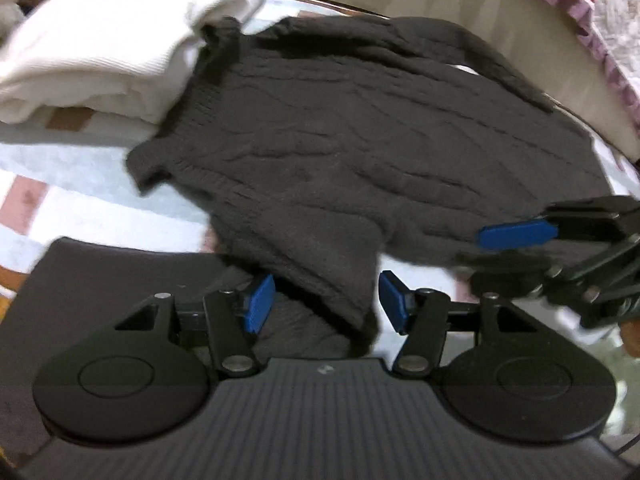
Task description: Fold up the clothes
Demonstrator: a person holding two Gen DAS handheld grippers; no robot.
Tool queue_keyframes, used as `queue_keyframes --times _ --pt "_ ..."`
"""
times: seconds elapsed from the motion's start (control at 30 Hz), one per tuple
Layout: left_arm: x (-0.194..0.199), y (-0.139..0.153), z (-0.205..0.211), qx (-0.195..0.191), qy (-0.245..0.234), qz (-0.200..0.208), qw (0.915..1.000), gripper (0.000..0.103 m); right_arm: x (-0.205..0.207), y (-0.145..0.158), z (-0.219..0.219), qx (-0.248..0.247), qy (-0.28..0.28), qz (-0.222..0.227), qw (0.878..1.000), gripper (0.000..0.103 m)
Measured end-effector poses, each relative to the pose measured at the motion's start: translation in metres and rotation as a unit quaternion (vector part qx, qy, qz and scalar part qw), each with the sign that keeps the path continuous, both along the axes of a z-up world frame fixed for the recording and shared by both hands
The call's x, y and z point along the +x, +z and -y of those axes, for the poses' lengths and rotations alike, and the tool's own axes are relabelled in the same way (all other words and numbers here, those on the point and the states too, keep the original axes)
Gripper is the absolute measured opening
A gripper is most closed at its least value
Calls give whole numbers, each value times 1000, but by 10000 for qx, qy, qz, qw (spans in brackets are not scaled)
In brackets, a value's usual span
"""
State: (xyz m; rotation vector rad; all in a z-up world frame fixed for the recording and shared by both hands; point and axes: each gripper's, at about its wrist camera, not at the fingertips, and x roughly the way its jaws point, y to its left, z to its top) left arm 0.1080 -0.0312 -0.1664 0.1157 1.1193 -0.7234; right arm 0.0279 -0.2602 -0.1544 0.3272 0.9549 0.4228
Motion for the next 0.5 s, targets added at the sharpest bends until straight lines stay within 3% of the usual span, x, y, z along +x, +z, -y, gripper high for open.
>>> queue_keyframes --times 0.1,0.17,0.27,0.4,0.5 --pt "1 -12 9 214 -114 -133 9996 62 7 -3 -6 -229 109 50 9997 61" --pt "-1 -15 16 384 -180 8 9991 56 9 -3 -6 -364 127 96 9992 61" --pt "-1 -16 23 492 -275 175 9983 6 9 -2 2 -324 38 137 9994 61" --pt "27 14 18 -650 47 -347 9973 6 2 1 8 -222 -152 340 9991 61" --pt "58 38 22 -1731 264 -790 9814 6 2 15 3 -652 -384 821 9937 61"
